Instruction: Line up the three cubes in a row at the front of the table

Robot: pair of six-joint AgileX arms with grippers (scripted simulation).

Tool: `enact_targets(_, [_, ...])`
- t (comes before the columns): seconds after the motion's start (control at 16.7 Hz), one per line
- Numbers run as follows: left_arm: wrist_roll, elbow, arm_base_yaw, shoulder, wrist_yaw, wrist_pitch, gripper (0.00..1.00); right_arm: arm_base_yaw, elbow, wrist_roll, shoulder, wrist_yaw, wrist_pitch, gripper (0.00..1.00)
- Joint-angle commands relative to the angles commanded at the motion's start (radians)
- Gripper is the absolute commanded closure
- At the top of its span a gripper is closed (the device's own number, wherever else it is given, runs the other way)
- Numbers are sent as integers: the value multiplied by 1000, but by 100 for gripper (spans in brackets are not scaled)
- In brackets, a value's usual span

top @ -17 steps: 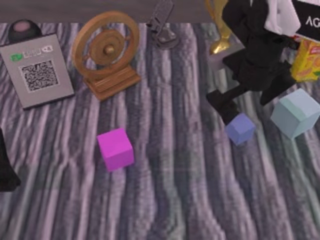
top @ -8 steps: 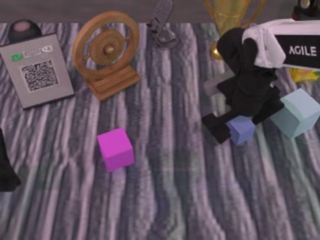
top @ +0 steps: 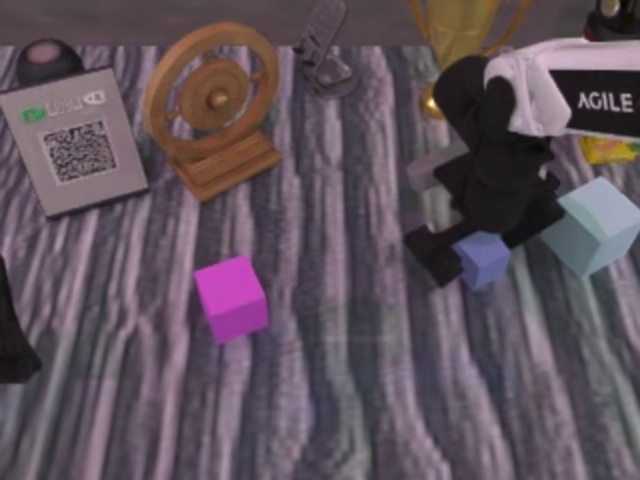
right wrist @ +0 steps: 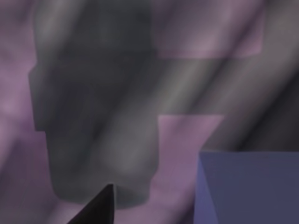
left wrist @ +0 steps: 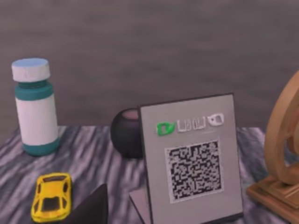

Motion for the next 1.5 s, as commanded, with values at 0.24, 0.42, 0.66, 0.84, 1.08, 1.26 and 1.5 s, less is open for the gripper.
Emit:
enact_targets(0.24, [0,0,0,0,0,0,0,0,0,0,0,0,0,68])
enact_targets(0.42, [0,0,0,0,0,0,0,0,0,0,0,0,0,90])
enact_targets(0.66, [0,0,0,0,0,0,0,0,0,0,0,0,0,100])
enact_targets(0.84, [0,0,0,0,0,0,0,0,0,0,0,0,0,100])
enact_targets(1.08, [0,0,0,0,0,0,0,-1,13,2,-33,-4,-14,100])
enact_targets(1.26, [0,0,0,0,0,0,0,4,66,0,-56,-5,-87,100])
enact_targets(1.5, [0,0,0,0,0,0,0,6,151,1,-105,-5,-229,100])
